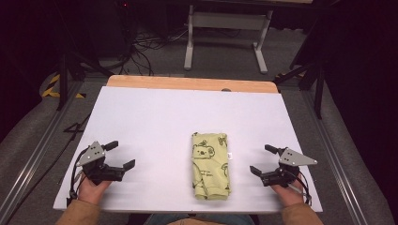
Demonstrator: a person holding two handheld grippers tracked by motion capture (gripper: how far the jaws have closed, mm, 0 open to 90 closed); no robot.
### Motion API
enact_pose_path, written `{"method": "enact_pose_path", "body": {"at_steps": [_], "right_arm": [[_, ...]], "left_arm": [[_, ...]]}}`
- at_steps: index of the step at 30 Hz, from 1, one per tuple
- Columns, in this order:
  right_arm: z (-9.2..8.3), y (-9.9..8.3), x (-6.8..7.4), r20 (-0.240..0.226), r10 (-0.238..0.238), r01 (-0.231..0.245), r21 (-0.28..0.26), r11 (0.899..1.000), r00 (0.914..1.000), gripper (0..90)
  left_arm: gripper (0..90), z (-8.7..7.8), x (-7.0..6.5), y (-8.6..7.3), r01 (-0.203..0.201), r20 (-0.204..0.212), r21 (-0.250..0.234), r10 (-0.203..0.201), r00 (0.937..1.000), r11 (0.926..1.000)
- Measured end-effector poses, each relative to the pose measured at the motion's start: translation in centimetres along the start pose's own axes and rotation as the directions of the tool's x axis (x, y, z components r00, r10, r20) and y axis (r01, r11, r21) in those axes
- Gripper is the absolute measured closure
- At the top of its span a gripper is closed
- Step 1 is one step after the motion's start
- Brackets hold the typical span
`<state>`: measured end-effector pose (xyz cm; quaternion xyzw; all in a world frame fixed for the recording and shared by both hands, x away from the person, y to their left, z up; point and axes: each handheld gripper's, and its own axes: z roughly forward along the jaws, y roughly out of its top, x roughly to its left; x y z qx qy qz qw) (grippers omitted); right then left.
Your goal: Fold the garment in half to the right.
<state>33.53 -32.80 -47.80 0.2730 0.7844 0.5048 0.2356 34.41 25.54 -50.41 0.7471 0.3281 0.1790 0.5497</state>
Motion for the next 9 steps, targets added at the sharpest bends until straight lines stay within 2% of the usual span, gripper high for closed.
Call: {"method": "enact_pose_path", "body": {"at_steps": [2, 4, 7, 9], "right_arm": [[-0.02, 0.02, 0.08, -0.002, -0.003, 0.003, 0.000, 1.000, 1.0000, 0.1], [-0.14, -0.01, 0.12, 0.006, 0.004, -0.004, -0.002, 1.000, 1.0000, 0.1], [-0.22, -0.01, 0.07, 0.003, 0.010, -0.010, -0.008, 1.000, 0.9999, 0.1], [-0.25, 0.00, 0.08, 0.002, 0.010, -0.010, -0.011, 1.000, 0.9999, 0.1]], "left_arm": [[0.1, 0.01, -0.12, 0.05, -0.016, -0.007, 0.006, 0.016, 0.9999, 0.9999], [0.1, -0.17, -0.49, 0.20, -0.046, -0.040, -0.004, 0.046, 0.9981, 0.9989], [0.1, -0.16, -0.48, 0.25, -0.043, -0.044, 0.001, 0.043, 0.9981, 0.9991], [0.1, -0.15, -0.30, 0.25, -0.017, -0.037, 0.010, 0.017, 0.9992, 0.9998]]}}
